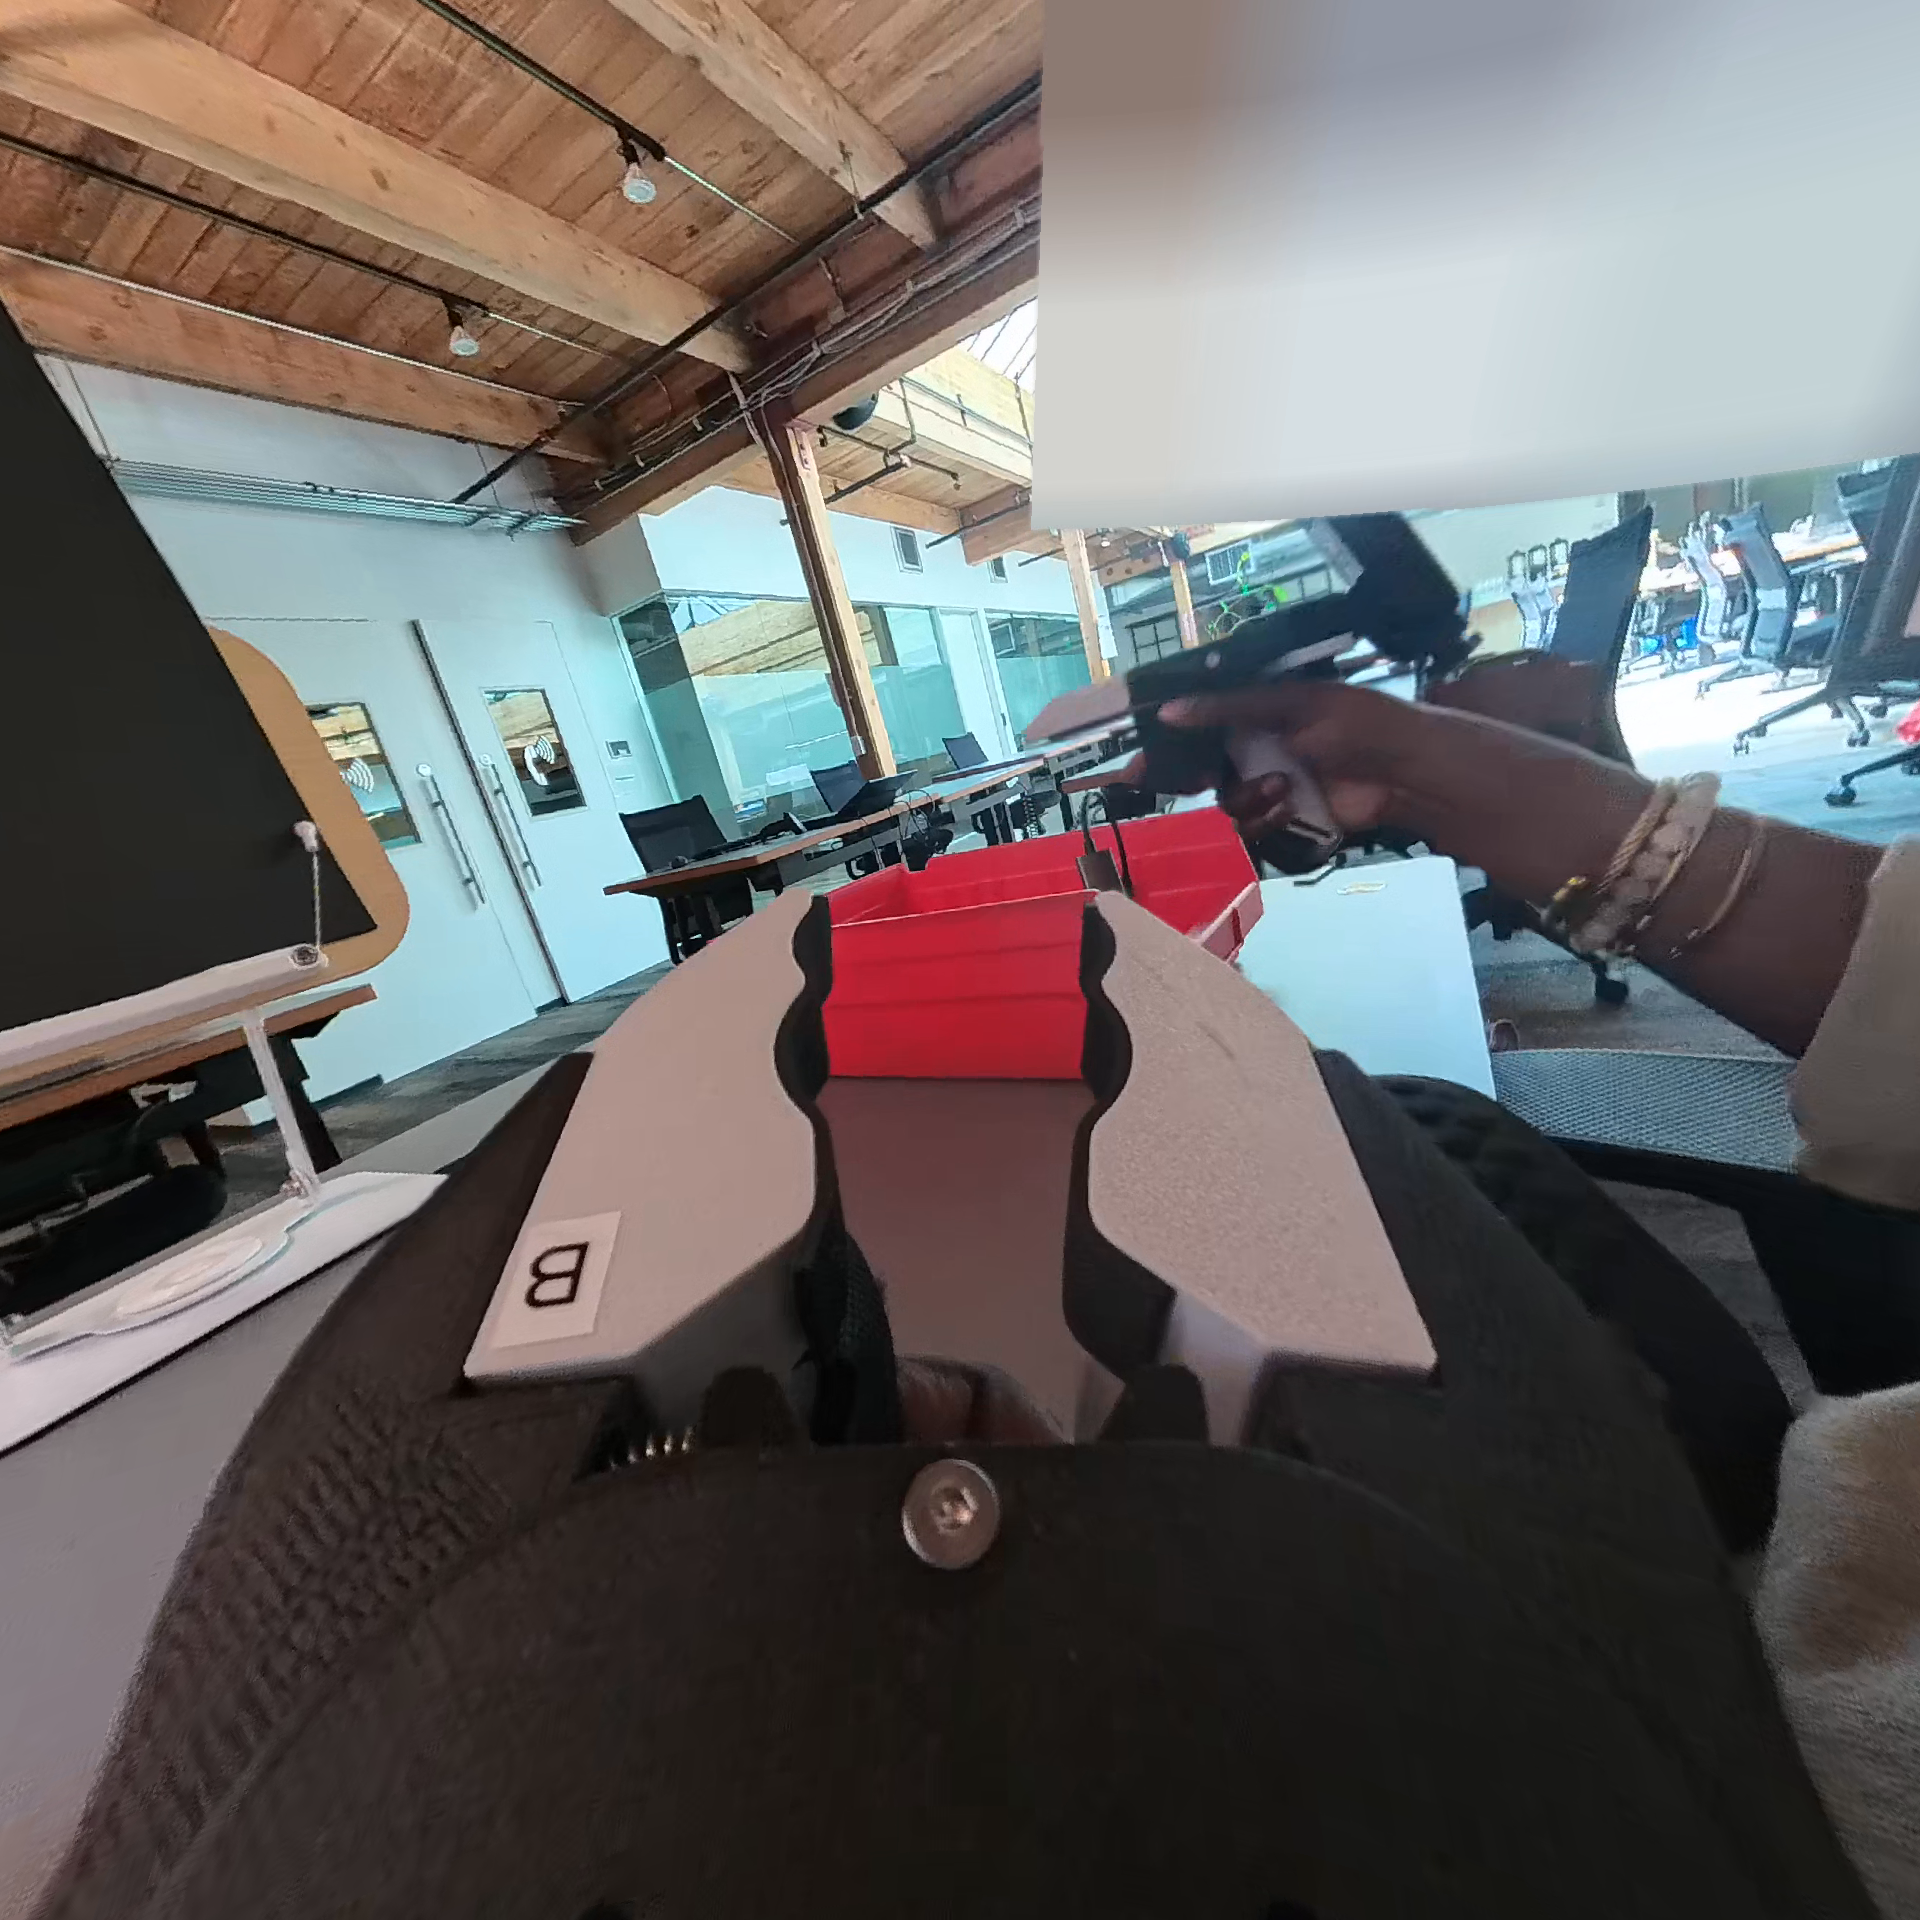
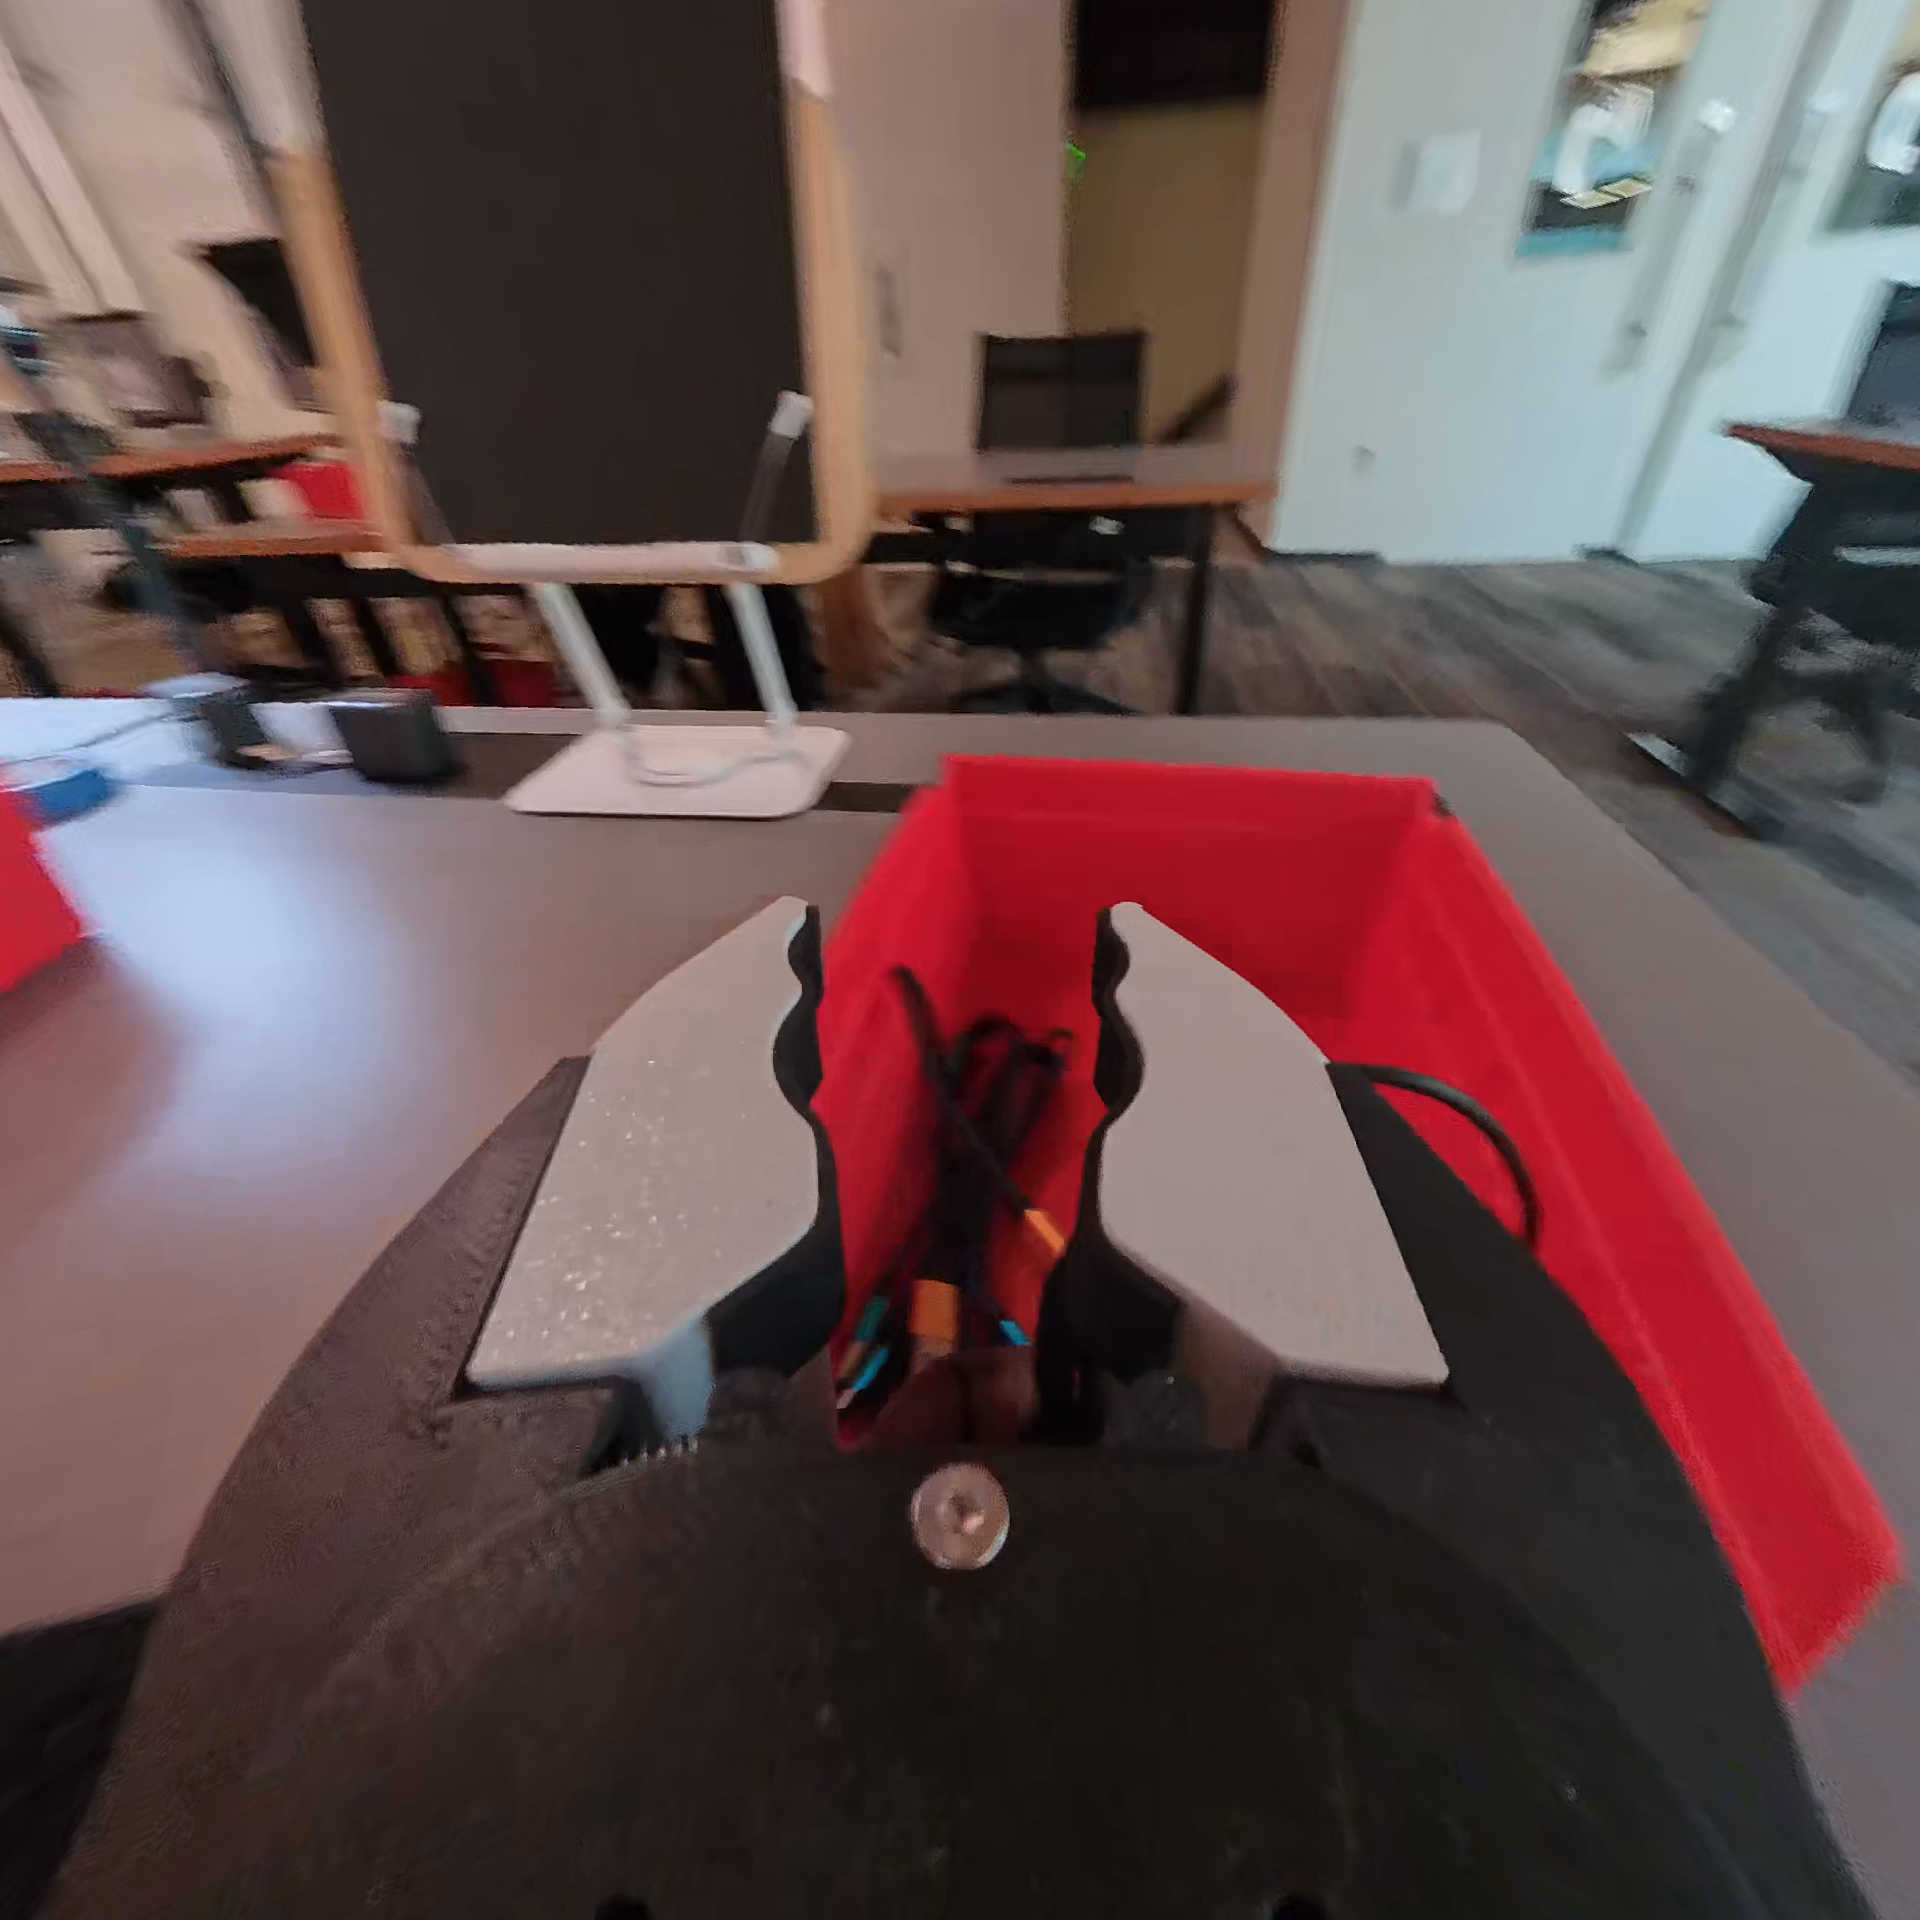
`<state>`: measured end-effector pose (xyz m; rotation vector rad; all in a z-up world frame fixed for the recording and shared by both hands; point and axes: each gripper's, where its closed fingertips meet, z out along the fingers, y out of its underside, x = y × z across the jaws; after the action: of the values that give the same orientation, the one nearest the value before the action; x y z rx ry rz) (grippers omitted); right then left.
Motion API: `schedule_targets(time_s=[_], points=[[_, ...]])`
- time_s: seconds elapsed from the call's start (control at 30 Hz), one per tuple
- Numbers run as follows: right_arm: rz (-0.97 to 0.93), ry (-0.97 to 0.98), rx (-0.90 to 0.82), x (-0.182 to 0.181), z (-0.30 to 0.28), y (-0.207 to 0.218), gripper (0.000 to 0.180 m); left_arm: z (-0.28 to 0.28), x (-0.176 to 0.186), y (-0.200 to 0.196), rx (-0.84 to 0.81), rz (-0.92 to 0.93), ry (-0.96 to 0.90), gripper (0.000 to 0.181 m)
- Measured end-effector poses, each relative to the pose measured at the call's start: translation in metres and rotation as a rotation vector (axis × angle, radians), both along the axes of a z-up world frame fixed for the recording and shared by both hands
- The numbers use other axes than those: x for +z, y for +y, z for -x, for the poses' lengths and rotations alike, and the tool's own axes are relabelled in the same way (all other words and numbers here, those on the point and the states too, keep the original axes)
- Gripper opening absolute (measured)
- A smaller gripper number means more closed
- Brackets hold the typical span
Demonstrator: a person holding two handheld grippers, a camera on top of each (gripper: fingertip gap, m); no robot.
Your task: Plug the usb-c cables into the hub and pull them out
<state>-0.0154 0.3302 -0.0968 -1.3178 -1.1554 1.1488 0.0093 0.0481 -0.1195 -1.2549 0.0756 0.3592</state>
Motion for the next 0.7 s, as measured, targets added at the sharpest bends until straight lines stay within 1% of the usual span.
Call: schedule_targets(time_s=[0.13,0.23,0.33,0.4,0.47,0.53,0.6,0.7], points=[[-0.112,0.087,0.21,0.018,-0.02,-0.052,0.069,-0.001,-0.004,0.004,0.004,0.034,0.027,0.046],[-0.159,0.256,0.354,0.037,-0.04,-0.09,0.082,-0.002,-0.006,0.005,0.002,0.047,0.036,0.046],[-0.082,0.449,0.478,0.057,-0.052,-0.127,0.088,-0.004,-0.008,0.004,0.006,0.052,0.046,0.046],[-0.005,0.539,0.533,0.064,-0.052,-0.148,0.087,-0.006,-0.008,0.002,0.011,0.047,0.056,0.046],[0.028,0.561,0.617,0.058,-0.05,-0.174,0.093,-0.005,-0.007,-0.001,0.025,0.037,0.063,0.046],[-0.002,0.534,0.69,0.039,-0.044,-0.2,0.101,-0.004,-0.006,-0.002,0.031,0.027,0.056,0.046],[-0.017,0.503,0.705,0.017,-0.032,-0.215,0.107,-0.003,-0.005,-0.003,0.027,0.021,0.044,0.046],[0.057,0.464,0.719,-0.012,-0.016,-0.23,0.109,-0.005,-0.003,-0.005,0.022,0.008,0.046,0.046]])
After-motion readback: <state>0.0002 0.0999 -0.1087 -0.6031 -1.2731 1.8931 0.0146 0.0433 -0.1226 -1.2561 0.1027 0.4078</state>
